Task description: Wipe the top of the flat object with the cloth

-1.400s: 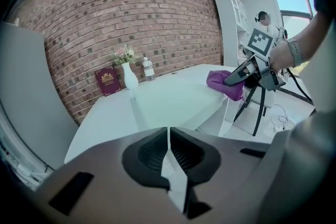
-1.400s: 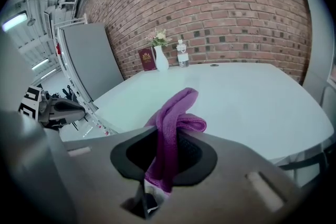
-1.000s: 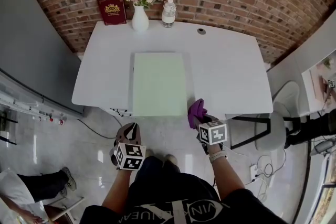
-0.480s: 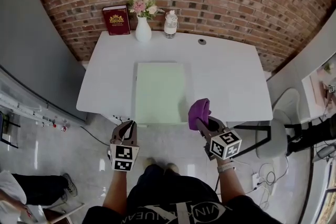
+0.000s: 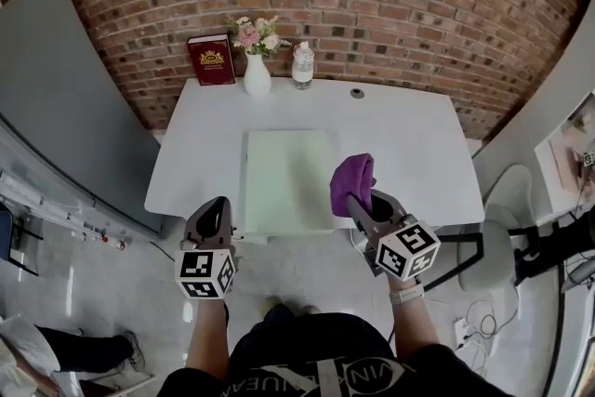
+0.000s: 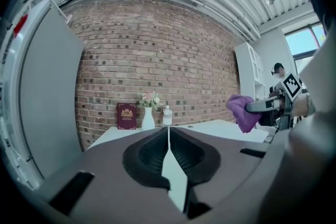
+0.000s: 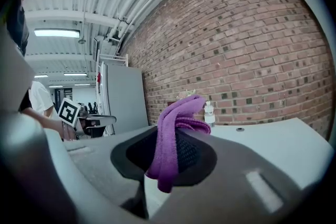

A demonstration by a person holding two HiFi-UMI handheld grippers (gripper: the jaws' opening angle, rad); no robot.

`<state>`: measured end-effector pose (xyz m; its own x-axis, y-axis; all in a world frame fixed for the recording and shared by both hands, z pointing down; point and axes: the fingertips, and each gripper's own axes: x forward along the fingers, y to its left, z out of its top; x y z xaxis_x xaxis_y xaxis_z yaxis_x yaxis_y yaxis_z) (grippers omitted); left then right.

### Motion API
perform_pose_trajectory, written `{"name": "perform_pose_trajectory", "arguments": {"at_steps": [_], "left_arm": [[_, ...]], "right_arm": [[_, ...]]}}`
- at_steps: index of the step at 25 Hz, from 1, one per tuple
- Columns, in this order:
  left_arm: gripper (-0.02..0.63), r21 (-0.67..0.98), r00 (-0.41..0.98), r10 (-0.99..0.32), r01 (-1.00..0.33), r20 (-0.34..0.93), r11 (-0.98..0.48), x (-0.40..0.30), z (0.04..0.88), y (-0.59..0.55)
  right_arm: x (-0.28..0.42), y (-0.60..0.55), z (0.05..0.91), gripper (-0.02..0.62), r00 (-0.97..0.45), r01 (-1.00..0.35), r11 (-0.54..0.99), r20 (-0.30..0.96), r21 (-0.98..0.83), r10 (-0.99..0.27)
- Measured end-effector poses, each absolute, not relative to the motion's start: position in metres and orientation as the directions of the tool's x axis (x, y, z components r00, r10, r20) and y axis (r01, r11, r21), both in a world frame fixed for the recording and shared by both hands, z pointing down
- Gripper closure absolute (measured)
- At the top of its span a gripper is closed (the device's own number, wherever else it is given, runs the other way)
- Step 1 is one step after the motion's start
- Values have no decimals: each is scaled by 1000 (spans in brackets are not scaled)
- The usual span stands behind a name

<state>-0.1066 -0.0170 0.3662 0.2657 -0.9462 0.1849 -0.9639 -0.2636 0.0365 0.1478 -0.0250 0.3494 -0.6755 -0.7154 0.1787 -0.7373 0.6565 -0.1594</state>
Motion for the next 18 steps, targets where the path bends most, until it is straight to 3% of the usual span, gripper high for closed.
{"name": "perform_pose_trajectory", "arguments": {"at_steps": [18], "left_arm": [[594,45,293,-954,-956,67,-291,-116,297,-17]], "right_arm": [[128,-33,276,531,-692,-718,696,101,9,-715]]}}
